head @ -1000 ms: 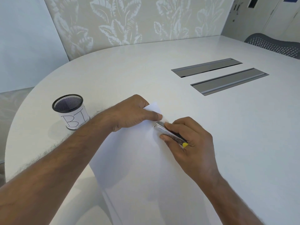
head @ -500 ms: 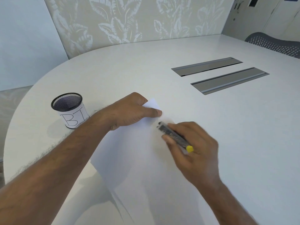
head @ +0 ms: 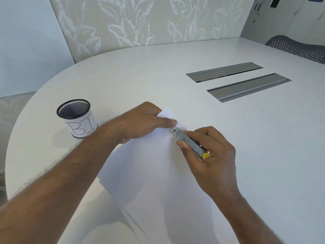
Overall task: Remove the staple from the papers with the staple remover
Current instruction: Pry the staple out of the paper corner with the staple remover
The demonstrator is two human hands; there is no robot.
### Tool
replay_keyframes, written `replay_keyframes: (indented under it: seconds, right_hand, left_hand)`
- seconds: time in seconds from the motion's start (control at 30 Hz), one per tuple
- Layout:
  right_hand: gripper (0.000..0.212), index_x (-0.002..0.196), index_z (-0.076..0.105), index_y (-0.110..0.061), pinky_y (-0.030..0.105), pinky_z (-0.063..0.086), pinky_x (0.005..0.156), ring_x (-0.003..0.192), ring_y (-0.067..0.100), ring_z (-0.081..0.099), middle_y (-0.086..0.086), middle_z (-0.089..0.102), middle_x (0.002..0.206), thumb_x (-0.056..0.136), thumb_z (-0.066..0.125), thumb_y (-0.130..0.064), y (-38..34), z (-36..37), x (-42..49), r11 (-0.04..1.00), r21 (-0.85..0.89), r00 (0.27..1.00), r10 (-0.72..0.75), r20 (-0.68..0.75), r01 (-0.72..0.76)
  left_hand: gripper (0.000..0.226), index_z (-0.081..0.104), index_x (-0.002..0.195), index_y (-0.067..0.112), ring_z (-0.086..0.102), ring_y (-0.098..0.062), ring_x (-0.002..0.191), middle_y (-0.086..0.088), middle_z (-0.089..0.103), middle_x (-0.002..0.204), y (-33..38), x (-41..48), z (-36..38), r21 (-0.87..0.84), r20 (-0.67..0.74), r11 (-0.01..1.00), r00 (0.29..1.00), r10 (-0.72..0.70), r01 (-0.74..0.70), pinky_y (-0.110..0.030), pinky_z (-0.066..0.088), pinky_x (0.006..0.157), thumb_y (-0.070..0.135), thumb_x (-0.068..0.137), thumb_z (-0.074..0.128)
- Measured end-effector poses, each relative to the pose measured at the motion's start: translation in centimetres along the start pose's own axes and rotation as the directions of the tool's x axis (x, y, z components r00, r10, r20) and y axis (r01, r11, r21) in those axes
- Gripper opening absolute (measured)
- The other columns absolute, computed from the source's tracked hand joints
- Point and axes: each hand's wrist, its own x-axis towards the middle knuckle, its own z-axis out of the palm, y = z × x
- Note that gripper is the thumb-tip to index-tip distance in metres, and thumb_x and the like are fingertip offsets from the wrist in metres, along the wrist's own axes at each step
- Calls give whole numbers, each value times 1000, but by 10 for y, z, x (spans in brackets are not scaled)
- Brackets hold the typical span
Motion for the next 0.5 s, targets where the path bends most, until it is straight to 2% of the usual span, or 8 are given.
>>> replay_keyframes:
  seconds: [0.2, 0.33, 0.43, 0.5]
  right_hand:
    - [18, 100, 77, -14, 21, 46, 59, 73, 9, 58, -2, 61, 85, 82, 75, -18, 1, 1, 1, 997, -17, 997, -73, 16, 73]
    - [22, 102, 76, -11, 18, 47, 64, 79, 9, 58, 0, 61, 89, 80, 79, -10, 4, 2, -1, 989, -38, 990, -140, 33, 141]
    - [22, 103, 76, -9, 16, 45, 67, 80, 12, 59, 0, 62, 90, 81, 77, -9, 9, 2, -1, 981, -61, 982, -182, 42, 184]
    - [20, 102, 76, -6, 20, 46, 67, 78, 16, 59, 3, 63, 91, 82, 75, -9, 12, 3, -1, 969, -84, 972, -228, 53, 232]
  left_hand:
    - [25, 78, 80, 5, 63, -13, 56, 2, 72, 65, -3, 1, 3, -5, -35, 1000, 999, -1, 1, -18, 46, 54, 27, 90, 70]
    - [33, 74, 86, -3, 62, -24, 65, -10, 71, 75, -5, 2, 5, 3, -62, 1000, 998, -25, 26, -31, 46, 66, 29, 88, 72]
    - [34, 73, 84, -4, 61, -25, 65, -11, 70, 75, -7, 3, 6, 3, -54, 999, 997, -46, 46, -33, 45, 67, 29, 87, 72]
    - [33, 72, 81, -4, 62, -24, 63, -9, 70, 72, -10, 3, 7, 0, -61, 998, 996, -59, 59, -33, 46, 66, 29, 87, 73]
